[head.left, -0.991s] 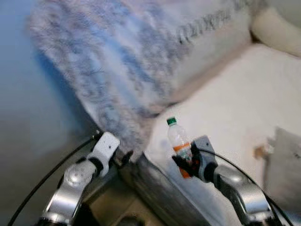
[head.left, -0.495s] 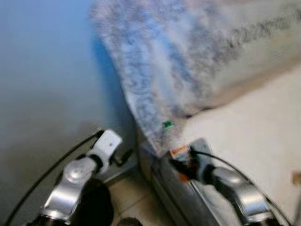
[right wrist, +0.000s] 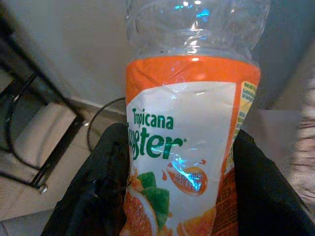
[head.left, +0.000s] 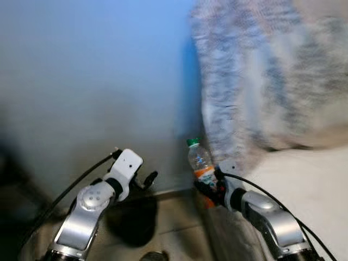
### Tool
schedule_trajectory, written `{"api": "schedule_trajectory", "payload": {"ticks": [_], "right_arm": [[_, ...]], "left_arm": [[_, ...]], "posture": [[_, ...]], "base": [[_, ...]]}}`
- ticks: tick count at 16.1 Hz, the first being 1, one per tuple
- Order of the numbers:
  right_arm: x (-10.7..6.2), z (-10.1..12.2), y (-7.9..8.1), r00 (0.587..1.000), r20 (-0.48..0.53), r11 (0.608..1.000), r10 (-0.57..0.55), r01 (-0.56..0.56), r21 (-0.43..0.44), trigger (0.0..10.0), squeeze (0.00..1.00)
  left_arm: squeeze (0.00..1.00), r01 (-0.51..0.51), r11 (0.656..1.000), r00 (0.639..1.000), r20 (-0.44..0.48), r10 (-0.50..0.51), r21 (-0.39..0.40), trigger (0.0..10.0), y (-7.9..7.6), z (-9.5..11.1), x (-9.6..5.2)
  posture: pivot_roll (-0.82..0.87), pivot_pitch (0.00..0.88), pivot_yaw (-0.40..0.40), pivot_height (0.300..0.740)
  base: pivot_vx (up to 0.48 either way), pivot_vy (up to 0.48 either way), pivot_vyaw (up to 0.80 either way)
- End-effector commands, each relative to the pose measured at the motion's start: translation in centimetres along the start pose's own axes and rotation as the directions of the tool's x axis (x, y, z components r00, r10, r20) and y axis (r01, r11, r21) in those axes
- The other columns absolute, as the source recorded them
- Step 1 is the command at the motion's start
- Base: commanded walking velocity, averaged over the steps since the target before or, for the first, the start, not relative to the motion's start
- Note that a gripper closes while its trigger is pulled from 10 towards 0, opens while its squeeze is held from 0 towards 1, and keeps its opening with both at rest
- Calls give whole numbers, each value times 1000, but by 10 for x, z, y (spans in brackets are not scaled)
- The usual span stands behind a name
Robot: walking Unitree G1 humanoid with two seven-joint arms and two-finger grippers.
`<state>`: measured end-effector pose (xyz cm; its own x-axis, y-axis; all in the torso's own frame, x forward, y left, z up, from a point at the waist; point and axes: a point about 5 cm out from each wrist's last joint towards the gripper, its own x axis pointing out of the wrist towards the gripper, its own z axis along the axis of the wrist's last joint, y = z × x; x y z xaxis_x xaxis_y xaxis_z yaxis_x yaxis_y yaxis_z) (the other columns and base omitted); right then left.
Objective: Clean up the room
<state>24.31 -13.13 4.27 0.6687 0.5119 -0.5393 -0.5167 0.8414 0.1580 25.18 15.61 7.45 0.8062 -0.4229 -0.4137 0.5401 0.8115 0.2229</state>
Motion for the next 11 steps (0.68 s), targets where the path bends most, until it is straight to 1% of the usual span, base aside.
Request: {"api": "schedule_trajectory", "payload": {"ticks": [1, 2, 4, 6, 8, 10, 11], "right_arm": [[-1, 1, -2, 999, 21, 1000, -30, 30, 2, 10000, 0], [-1, 2, -3, 999, 27, 999, -46, 46, 3, 10000, 0], [0, 2, -4, 998, 31, 998, -56, 56, 7, 10000, 0], [2, 0, -5, 993, 28, 994, -113, 113, 9, 10000, 0], [5, -4, -13, 976, 24, 975, -215, 213, 61, 10000, 0], [7, -2, -13, 976, 38, 975, -213, 210, 67, 10000, 0], [8, 0, -10, 982, 37, 982, -186, 185, 26, 10000, 0]], "left_arm": [[0, -53, 998, 999, 7, 52, 23, 10000, 7, 2, 0], [0, -71, 997, 997, 20, 70, 25, 10000, 8, 3, 1], [0, -77, 997, 997, 18, 77, 17, 10000, 7, 4, 2], [0, -88, 996, 996, 19, 88, 10, 10000, 8, 5, 3], [0, -105, 994, 994, 19, 105, 16, 10000, 9, 5, 2], [0, -111, 994, 994, 19, 110, 13, 10000, 11, 4, 2], [0, -112, 994, 994, 18, 112, 12, 10000, 11, 4, 2]], "posture": [[58, 0, 41, 740], [54, 0, 45, 740], [53, 0, 46, 740], [54, 0, 45, 740], [63, 0, 39, 740], [65, 0, 38, 740], [65, 0, 38, 740]], "base": [[0, 0, 800], [0, 0, 800], [0, 0, 800], [0, 0, 800], [0, 0, 0], [283, 0, 0], [311, 0, 0]]}}
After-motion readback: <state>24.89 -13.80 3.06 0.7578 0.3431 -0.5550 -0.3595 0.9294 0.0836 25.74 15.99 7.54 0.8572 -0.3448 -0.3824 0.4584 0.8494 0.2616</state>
